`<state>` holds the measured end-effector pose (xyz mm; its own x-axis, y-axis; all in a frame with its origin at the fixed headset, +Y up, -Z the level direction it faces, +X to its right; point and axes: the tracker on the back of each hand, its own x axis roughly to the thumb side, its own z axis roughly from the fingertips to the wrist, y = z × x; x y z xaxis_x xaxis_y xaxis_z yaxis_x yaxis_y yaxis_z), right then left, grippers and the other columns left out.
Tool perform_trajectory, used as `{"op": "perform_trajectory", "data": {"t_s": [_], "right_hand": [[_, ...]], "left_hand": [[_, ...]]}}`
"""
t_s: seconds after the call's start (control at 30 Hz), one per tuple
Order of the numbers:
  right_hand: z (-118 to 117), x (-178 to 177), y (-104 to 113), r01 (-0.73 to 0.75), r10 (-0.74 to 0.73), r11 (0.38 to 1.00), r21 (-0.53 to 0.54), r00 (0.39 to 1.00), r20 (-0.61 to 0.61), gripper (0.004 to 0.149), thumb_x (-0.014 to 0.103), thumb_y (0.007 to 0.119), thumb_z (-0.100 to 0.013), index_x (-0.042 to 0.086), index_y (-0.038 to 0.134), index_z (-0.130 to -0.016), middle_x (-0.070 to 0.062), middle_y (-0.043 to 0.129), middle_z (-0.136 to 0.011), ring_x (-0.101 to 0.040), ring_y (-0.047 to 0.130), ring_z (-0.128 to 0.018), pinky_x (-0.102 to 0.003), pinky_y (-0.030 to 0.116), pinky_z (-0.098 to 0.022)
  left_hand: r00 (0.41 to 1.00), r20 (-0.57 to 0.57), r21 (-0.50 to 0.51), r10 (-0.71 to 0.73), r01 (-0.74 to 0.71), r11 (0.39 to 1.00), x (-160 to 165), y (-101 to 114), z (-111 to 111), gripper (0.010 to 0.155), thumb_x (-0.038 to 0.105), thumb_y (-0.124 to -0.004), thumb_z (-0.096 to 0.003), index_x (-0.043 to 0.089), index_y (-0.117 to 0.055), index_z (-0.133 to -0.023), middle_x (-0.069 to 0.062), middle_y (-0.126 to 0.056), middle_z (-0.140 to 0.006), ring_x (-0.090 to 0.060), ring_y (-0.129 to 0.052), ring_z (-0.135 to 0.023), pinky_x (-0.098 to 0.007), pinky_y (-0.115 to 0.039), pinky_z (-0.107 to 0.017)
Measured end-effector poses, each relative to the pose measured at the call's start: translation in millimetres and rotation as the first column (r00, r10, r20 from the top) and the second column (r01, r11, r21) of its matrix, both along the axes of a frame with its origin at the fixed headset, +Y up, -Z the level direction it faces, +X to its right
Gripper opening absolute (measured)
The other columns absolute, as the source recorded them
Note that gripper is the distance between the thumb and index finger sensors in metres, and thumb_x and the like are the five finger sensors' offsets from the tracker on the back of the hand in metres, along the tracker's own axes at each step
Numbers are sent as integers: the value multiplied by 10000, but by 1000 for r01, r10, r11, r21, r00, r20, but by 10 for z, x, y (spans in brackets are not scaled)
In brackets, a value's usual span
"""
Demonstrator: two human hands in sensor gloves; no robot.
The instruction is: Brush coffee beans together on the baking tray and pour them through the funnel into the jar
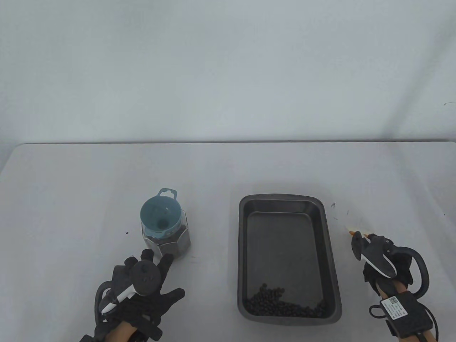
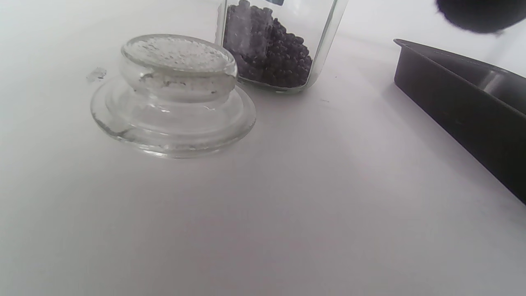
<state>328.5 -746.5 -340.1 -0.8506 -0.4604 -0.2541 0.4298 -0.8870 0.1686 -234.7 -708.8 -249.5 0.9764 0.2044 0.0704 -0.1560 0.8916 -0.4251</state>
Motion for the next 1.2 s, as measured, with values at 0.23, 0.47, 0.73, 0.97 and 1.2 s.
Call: {"op": "perform_trajectory", "data": {"t_s": [0.23, 0.47, 0.73, 0.97, 1.2], "right_hand": [[-3, 6, -295, 37, -36, 987, -154, 999, 6, 633, 381, 707, -426, 296, 465, -1004, -65, 796, -853, -132, 954, -445, -422, 824, -468], [6, 42, -392, 239, -214, 918, -317, 970, 112, 677, 404, 621, -444, 214, 348, -1034, -161, 534, -993, -244, 810, -668, -545, 660, -609], [16, 32, -376, 279, -242, 904, -324, 958, 151, 701, 436, 595, -447, 215, 294, -1040, -182, 440, -1030, -277, 748, -727, -562, 619, -630], [52, 116, 83, 454, -451, 891, -14, 888, 83, 746, 542, 642, -415, 256, 366, -1046, -123, 619, -1003, -283, 813, -747, -536, 686, -596], [253, -211, 410, 686, -681, 726, 52, 727, -83, 862, 651, 678, -387, 205, 379, -1061, -154, 629, -1021, -382, 782, -824, -581, 665, -608]], "left_hand": [[1000, 0, -9, 5, -5, 1000, 3, -1, -6, 915, 847, -545, -409, 459, -152, -1138, -127, -77, -1222, -581, -182, -1133, -702, -280, -795], [1000, 0, -10, 12, -12, 1000, 2, -2, -10, 915, 847, -543, -407, 460, -151, -1138, -128, -75, -1221, -581, -183, -1133, -700, -281, -796], [1000, -2, -6, 18, -18, 1000, -4, -3, -12, 915, 848, -543, -408, 458, -151, -1138, -128, -74, -1221, -580, -184, -1133, -700, -282, -796], [1000, -6, 1, 21, -21, 1000, -11, -3, -10, 914, 847, -544, -407, 460, -152, -1137, -126, -75, -1221, -578, -184, -1134, -700, -281, -796], [1000, -9, 17, 20, -20, 1000, -19, 3, -8, 916, 847, -545, -408, 457, -152, -1138, -127, -76, -1222, -579, -184, -1134, -701, -281, -795]]}}
